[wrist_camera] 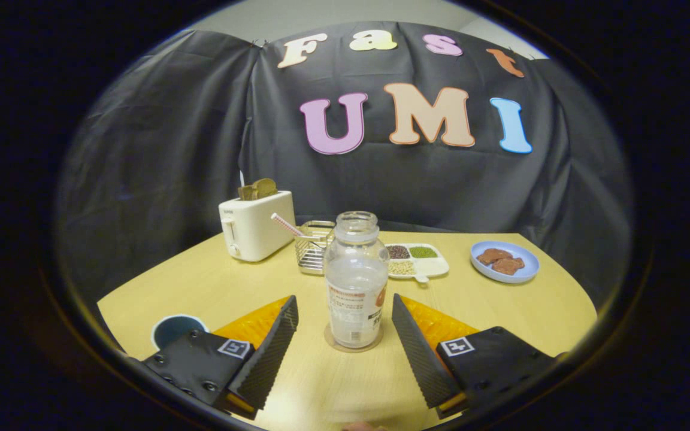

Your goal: Take the bottle from table, then pour the juice into the cup, finally place the bottle on the coaster

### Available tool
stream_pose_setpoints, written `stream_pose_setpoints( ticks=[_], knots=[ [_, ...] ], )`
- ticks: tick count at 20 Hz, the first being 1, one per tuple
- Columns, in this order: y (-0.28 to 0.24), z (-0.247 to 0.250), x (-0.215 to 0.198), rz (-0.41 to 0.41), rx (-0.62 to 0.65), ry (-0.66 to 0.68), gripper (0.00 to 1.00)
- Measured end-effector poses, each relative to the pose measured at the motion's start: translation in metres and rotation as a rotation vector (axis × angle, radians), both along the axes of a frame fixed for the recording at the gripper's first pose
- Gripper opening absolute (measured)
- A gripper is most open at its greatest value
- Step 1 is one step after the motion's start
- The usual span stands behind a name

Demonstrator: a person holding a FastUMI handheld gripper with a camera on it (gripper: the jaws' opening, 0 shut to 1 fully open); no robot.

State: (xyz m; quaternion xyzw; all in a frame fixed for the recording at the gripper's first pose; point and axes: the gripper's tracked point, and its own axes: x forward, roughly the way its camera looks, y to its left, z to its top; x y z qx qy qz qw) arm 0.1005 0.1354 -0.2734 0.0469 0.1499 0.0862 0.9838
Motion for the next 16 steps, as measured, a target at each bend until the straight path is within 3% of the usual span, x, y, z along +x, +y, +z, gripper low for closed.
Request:
stream_pose_setpoints(
  ticks=[6, 16],
  knots=[
    [-0.025, 0.051, -0.035, -0.015, 0.046, -0.04, 0.98],
    [-0.08, 0.127, -0.063, -0.055, -0.017, -0.118, 0.98]
  ],
)
